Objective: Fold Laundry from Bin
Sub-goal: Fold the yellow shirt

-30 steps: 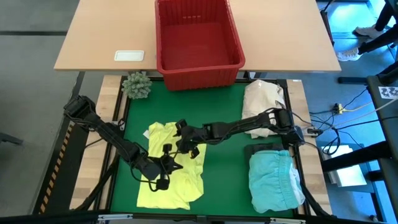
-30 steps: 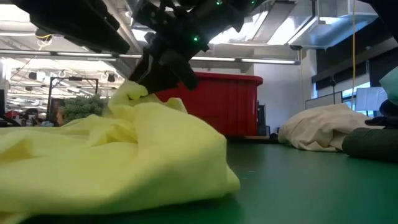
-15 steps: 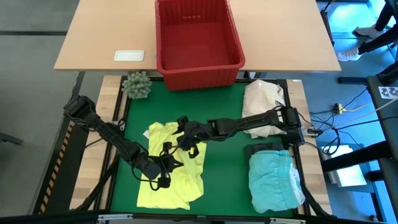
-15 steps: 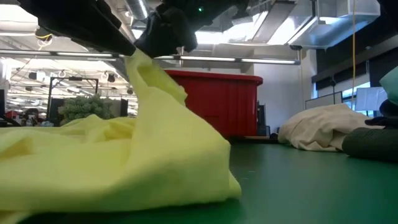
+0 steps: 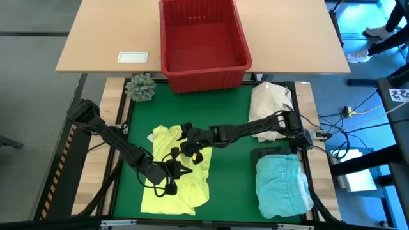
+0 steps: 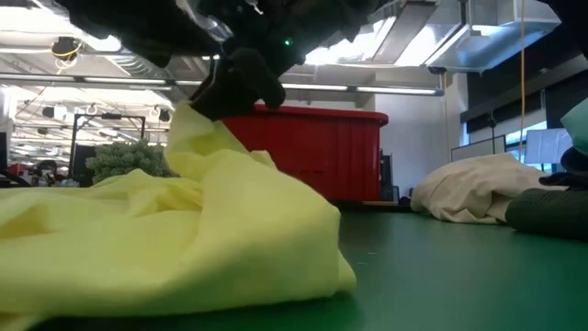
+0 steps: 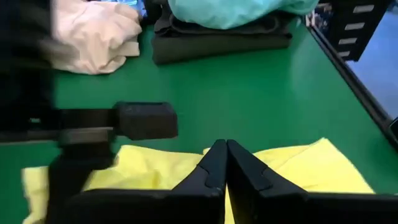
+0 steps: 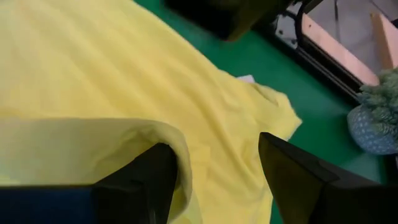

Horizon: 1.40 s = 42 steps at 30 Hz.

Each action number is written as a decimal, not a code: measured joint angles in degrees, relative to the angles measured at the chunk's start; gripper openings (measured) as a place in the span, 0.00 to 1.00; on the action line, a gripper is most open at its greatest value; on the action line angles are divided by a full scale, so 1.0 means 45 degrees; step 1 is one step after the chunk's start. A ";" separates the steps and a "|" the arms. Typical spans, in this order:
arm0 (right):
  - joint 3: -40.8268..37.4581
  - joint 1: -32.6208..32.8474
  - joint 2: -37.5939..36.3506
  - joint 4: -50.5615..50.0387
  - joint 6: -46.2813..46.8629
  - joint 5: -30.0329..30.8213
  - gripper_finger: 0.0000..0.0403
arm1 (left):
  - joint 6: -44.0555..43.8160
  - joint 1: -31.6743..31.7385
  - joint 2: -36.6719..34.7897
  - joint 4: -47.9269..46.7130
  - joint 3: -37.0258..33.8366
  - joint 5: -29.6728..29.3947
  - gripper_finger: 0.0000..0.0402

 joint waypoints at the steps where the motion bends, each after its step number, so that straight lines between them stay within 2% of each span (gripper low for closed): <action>1: -0.0004 0.0000 0.0000 0.0008 -0.0002 0.0000 0.55 | 0.0042 0.0025 0.0197 0.0120 0.0000 0.0001 0.00; 9: 0.0011 0.0000 0.0000 0.0191 -0.0003 0.0000 0.55 | -0.0698 0.0522 0.2180 -0.0114 -0.0024 0.0110 0.00; 17: 0.0011 0.0010 -0.0223 -0.2237 -0.0019 0.0233 0.55 | -0.1283 0.0083 0.2047 -0.1260 -0.0003 -0.0961 0.00; 25: 0.0011 0.0015 -0.1093 -0.3911 0.0520 0.0238 0.55 | -0.3493 -0.0012 0.2062 -0.4050 -0.0015 -0.0958 0.00; 35: 0.0011 0.0015 -0.1363 -0.5564 0.1011 -0.0128 0.55 | -0.4994 -0.0363 0.2062 -0.5294 -0.0015 -0.0403 0.00; 39: -0.0473 0.0117 -0.1190 -0.5481 0.1085 -0.0543 0.55 | -0.5138 -0.0630 0.2062 -0.5423 -0.0015 -0.0447 0.00; 42: -0.0955 0.0258 -0.1054 -0.4475 0.0443 -0.0350 0.55 | -0.5301 -0.0702 0.2062 -0.5418 -0.0015 -0.0465 0.00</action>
